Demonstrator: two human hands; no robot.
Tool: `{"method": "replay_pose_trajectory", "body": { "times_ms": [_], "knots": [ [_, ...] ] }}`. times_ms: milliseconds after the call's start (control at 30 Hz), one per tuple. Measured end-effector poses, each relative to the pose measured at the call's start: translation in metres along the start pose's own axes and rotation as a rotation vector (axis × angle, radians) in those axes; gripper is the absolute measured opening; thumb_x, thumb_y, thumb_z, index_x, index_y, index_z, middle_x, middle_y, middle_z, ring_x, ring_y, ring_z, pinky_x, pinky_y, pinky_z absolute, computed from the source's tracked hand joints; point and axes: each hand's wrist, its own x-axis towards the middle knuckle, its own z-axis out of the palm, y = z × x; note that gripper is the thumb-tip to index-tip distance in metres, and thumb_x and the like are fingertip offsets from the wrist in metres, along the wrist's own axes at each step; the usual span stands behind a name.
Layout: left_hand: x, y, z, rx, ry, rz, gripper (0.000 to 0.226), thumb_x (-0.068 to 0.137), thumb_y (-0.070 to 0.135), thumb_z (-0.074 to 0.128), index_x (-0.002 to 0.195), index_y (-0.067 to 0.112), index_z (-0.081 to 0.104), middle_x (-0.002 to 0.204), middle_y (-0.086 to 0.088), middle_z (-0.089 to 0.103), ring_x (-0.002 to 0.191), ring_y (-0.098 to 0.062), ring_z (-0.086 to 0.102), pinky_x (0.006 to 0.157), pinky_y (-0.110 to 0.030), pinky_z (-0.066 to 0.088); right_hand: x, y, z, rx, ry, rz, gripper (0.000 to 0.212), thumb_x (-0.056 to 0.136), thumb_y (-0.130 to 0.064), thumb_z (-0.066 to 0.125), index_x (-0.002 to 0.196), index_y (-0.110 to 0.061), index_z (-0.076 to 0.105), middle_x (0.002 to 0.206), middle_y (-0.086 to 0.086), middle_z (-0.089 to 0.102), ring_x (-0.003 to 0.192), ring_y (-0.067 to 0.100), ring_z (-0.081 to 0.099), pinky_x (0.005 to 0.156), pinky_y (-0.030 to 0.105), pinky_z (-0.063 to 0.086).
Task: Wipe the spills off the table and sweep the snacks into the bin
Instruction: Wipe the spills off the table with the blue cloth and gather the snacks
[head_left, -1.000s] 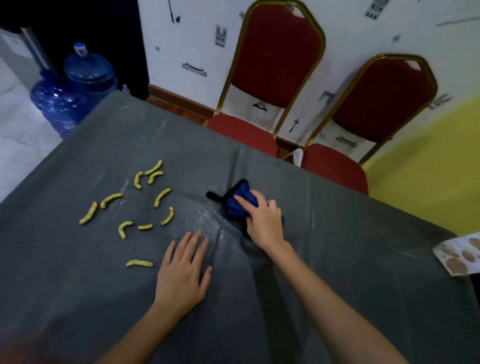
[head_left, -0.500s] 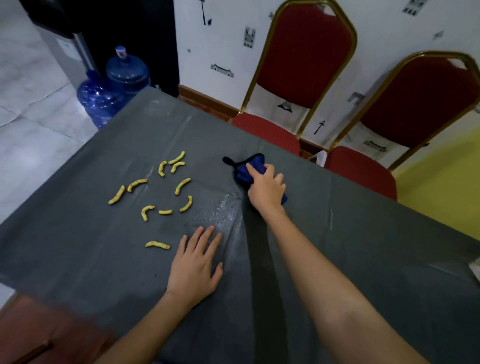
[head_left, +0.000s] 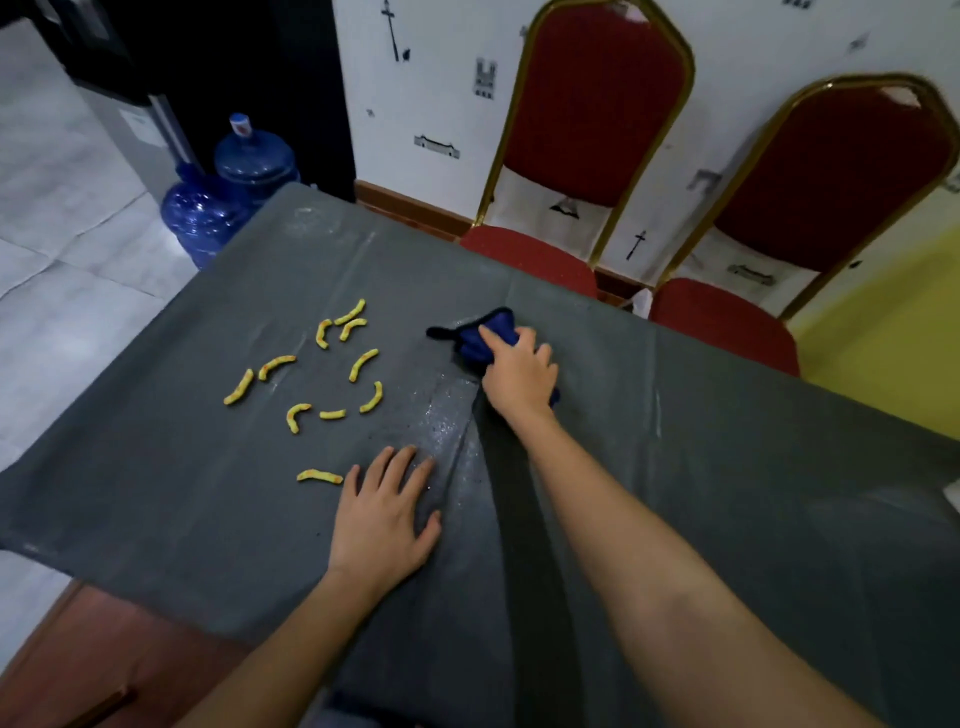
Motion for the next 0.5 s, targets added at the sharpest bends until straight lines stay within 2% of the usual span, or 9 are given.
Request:
{"method": "replay_pose_trajectory", "body": {
  "times_ms": [133,300,367,433,500],
  "knots": [
    [0.0,0.003,0.001,0.018,-0.033,0.014,0.057,0.075,0.051,0.047,0.122,0.021,0.058,0.128,-0.006,0.055,0.118,-0.028,0.048,0.097,-0.05,0.037,-0.019,0.002,0.003,-0.009,-0.021,0.012,0.058,0.093,-0.016,0.049,0.144,-0.04,0.036,0.141,0.009,0.031,0.114,0.036,0.038,0.097,0.044,0.034],
    [-0.014,0.002,0.009,0.024,-0.072,0.005,0.056,0.074,0.046,0.041,0.118,0.017,0.06,0.125,-0.01,0.057,0.119,-0.03,0.05,0.106,-0.056,0.016,-0.112,0.022,0.023,-0.026,0.008,-0.045,0.059,0.092,-0.019,0.05,0.144,-0.042,0.033,0.144,0.007,0.031,0.114,0.034,0.041,0.095,0.044,0.037],
    [-0.011,0.003,0.007,0.02,-0.049,-0.003,0.052,0.074,0.043,0.039,0.113,0.017,0.062,0.121,-0.01,0.059,0.117,-0.029,0.05,0.105,-0.056,0.016,-0.128,0.033,0.024,-0.039,0.002,-0.083,0.059,0.093,-0.02,0.049,0.145,-0.041,0.032,0.145,0.006,0.032,0.115,0.032,0.041,0.096,0.044,0.038],
    [-0.005,0.006,0.006,0.013,-0.01,0.009,0.047,0.074,0.04,0.039,0.107,0.018,0.063,0.116,-0.008,0.059,0.114,-0.027,0.047,0.103,-0.057,0.018,-0.119,0.052,0.018,-0.044,0.025,-0.026,0.058,0.094,-0.02,0.048,0.145,-0.043,0.031,0.143,0.005,0.033,0.114,0.03,0.042,0.096,0.042,0.038],
    [0.001,0.008,0.005,0.006,0.014,0.023,0.04,0.074,0.038,0.038,0.101,0.019,0.062,0.111,-0.006,0.058,0.11,-0.027,0.046,0.103,-0.059,0.023,-0.098,0.073,0.009,-0.022,0.082,0.119,0.057,0.094,-0.021,0.047,0.144,-0.044,0.033,0.141,0.006,0.035,0.112,0.03,0.042,0.095,0.041,0.037]
  ]
}}
